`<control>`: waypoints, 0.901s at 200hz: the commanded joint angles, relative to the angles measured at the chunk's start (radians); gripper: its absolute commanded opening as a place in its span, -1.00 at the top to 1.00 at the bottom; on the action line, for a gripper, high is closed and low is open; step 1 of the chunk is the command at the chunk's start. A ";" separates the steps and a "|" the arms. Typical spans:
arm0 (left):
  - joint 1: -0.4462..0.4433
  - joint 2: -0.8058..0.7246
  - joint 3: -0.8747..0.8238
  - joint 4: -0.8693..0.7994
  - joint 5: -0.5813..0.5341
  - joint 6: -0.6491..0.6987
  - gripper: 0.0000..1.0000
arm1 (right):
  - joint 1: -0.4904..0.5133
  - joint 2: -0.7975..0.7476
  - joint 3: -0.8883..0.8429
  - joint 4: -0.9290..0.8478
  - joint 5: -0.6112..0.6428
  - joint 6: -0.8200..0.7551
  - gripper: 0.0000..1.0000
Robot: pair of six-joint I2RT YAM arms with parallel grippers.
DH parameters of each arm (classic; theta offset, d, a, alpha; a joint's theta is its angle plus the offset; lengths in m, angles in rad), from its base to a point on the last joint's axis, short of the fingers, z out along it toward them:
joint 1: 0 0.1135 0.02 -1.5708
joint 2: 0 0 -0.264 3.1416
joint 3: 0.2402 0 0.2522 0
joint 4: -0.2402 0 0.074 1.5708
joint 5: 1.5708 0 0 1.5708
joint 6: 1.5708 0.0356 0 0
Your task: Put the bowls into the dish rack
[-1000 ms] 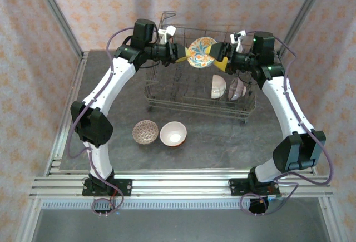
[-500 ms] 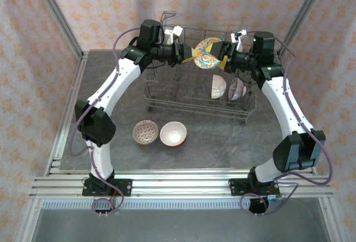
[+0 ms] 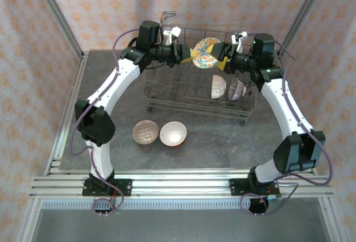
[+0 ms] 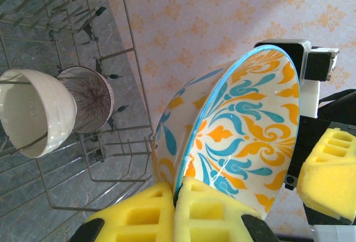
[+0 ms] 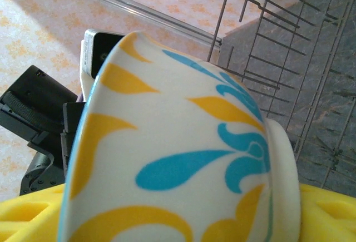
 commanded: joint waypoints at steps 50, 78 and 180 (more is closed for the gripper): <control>0.009 0.019 0.003 0.075 0.032 -0.001 1.00 | -0.001 -0.057 -0.010 0.085 -0.047 0.007 -0.52; 0.008 0.031 0.002 0.084 0.037 -0.004 1.00 | -0.001 -0.059 -0.007 0.089 -0.046 0.013 -0.47; 0.009 0.040 0.005 0.059 0.022 0.017 1.00 | -0.001 -0.036 0.007 0.058 -0.038 0.016 -0.28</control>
